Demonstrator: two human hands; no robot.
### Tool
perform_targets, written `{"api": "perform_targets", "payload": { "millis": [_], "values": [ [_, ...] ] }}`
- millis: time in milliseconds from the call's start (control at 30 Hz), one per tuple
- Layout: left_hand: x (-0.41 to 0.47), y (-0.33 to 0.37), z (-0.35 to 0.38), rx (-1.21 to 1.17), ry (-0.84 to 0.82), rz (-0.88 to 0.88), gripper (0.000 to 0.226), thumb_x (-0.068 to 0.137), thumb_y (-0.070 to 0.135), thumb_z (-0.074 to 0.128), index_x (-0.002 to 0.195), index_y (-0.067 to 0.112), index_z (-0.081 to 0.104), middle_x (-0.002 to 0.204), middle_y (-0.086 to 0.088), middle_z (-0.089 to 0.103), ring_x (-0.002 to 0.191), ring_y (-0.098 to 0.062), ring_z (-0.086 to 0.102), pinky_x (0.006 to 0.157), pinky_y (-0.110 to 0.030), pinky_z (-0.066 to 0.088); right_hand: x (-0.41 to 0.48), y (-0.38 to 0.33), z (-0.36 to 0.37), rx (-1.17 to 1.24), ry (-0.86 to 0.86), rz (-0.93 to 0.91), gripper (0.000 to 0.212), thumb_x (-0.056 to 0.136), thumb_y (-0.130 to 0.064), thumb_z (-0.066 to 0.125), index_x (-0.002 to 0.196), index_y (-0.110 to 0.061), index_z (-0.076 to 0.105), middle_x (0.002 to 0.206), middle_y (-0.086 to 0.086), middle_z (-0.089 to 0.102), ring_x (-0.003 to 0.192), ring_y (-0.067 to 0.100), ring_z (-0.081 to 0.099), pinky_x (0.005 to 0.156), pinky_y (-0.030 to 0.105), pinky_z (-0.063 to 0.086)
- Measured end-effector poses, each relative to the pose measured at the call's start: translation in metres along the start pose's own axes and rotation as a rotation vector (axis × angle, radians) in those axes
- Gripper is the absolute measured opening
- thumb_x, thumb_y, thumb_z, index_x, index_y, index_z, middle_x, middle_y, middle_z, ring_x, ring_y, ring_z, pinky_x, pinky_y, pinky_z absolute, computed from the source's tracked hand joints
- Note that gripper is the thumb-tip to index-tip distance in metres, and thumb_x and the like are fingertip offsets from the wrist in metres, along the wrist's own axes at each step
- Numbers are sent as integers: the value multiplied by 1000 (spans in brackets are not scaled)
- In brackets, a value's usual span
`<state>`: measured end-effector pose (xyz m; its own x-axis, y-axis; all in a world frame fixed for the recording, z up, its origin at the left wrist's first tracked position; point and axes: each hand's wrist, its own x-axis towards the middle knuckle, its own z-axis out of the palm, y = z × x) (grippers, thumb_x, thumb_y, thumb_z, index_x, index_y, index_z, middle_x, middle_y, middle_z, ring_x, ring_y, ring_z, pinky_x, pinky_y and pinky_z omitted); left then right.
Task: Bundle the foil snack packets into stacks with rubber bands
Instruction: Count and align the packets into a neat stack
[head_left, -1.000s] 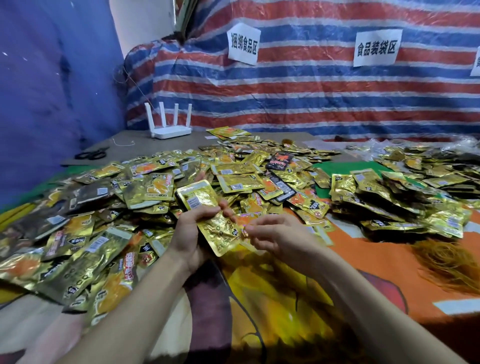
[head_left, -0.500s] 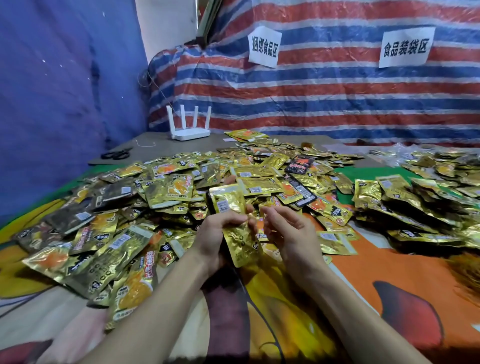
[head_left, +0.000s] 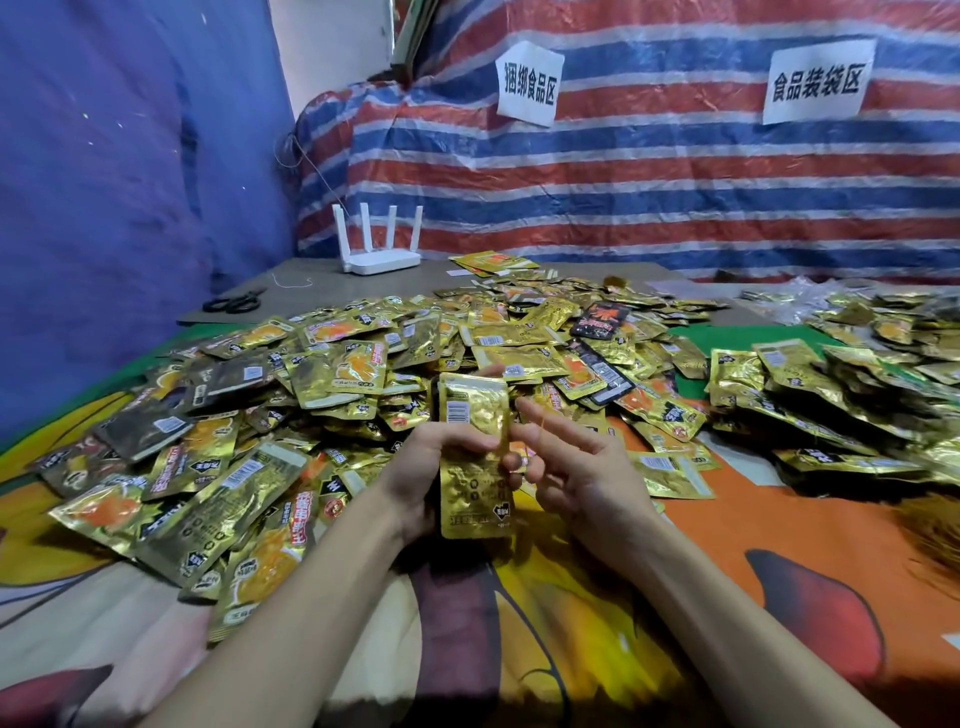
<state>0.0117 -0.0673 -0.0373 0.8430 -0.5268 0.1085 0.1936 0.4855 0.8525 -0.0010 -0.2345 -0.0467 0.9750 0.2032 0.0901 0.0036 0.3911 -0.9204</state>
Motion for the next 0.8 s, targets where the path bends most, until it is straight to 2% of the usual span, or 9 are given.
{"api": "perform_targets", "payload": {
  "millis": [133, 200, 267, 333, 433, 533, 667, 733, 800],
  "values": [
    [-5, 2, 4, -49, -115, -97, 70, 78, -4, 54, 143, 21, 51, 85, -18, 62, 72, -24, 56, 70, -37, 54, -5, -6, 3, 99, -59, 108, 38, 74, -19, 77, 112, -16, 76, 60, 9, 60, 42, 9, 51, 35, 14, 33],
    [-6, 4, 6, -132, -142, -174, 58, 68, -2, 68, 124, 7, 58, 84, -14, 62, 71, -23, 56, 69, -36, 55, -7, -9, 5, 143, -85, 104, 35, 73, -32, 78, 105, -19, 79, 64, 3, 62, 47, 12, 59, 43, 19, 45],
    [-7, 5, 10, -160, -167, -238, 39, 63, 1, 73, 99, 4, 61, 79, -11, 55, 71, -21, 53, 69, -32, 53, -6, -13, 5, 254, -54, 51, 34, 62, -40, 82, 90, -21, 83, 65, -1, 63, 50, 10, 60, 48, 21, 51],
    [-7, 3, 15, -150, -156, -262, 25, 65, 1, 66, 89, 4, 61, 76, -9, 52, 69, -19, 51, 69, -31, 52, -3, -15, 3, 459, 15, -17, 33, 59, -32, 86, 86, -15, 83, 75, -2, 66, 61, 6, 62, 58, 15, 53],
    [-1, 0, 14, -153, -95, -230, 23, 66, 0, 61, 89, 2, 63, 76, -9, 56, 71, -21, 49, 66, -32, 53, 1, -14, -4, 598, 18, -66, 21, 80, -14, 73, 98, -6, 80, 99, 6, 74, 86, 11, 71, 77, 22, 59],
    [3, -1, 8, -90, -30, -213, 24, 69, 2, 60, 91, 1, 70, 78, -12, 55, 69, -24, 54, 68, -34, 53, 1, -12, -4, 519, 11, -125, 36, 83, -11, 66, 117, 0, 69, 115, 16, 73, 108, 25, 72, 81, 34, 61],
    [4, -2, 4, 1, 77, -148, 36, 72, 1, 57, 95, 15, 81, 96, -14, 61, 65, -22, 61, 72, -37, 50, 3, -15, -8, 341, 80, -213, 45, 75, -7, 71, 118, 3, 66, 116, 22, 72, 110, 32, 70, 85, 43, 61],
    [6, 0, 2, 2, 194, -79, 47, 67, 0, 61, 109, 14, 76, 90, -14, 66, 65, -22, 58, 63, -35, 53, 2, -14, -12, 194, 140, -245, 49, 69, -8, 77, 115, 4, 68, 114, 22, 73, 110, 34, 70, 89, 45, 60],
    [6, 3, 1, -14, 296, -13, 41, 66, 9, 60, 107, 4, 68, 76, -12, 61, 63, -23, 57, 58, -31, 53, -1, -9, -11, 45, 163, -238, 53, 64, -11, 82, 114, 2, 70, 111, 20, 74, 108, 34, 71, 90, 44, 59]
  ]
}}
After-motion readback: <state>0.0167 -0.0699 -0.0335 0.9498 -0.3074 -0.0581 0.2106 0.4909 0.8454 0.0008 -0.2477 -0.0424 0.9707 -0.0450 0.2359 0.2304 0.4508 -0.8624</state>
